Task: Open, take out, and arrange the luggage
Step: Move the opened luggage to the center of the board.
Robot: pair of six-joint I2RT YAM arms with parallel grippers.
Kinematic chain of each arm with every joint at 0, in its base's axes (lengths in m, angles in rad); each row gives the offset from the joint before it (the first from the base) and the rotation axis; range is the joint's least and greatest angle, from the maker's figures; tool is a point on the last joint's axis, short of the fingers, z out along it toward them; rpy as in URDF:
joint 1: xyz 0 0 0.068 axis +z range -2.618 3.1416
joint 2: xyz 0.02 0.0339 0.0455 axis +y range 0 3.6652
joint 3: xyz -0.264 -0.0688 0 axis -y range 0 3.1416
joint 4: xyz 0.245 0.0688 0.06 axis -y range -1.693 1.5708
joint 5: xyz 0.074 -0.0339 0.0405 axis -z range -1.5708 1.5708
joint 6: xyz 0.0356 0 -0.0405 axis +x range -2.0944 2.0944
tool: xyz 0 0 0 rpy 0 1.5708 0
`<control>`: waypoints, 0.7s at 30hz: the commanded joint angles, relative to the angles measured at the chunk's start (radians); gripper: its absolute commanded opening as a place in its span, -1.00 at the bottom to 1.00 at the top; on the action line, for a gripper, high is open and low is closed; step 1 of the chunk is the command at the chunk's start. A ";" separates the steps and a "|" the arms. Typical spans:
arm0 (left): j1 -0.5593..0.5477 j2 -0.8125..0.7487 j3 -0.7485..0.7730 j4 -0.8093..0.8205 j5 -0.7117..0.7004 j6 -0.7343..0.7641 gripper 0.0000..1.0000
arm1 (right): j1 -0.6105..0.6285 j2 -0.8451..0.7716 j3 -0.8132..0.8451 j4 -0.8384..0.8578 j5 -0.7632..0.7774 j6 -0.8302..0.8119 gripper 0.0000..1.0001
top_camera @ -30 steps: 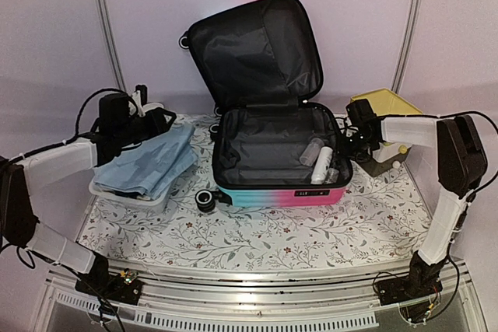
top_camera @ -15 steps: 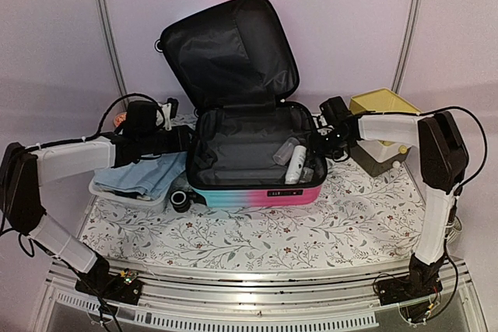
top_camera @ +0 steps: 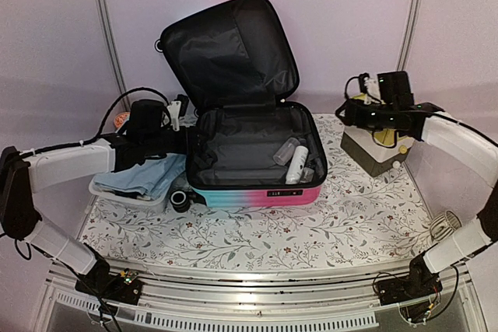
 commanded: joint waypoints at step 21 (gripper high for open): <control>-0.110 -0.055 -0.023 0.028 -0.044 0.082 0.20 | -0.644 -0.142 -0.086 -0.061 -0.216 0.207 0.17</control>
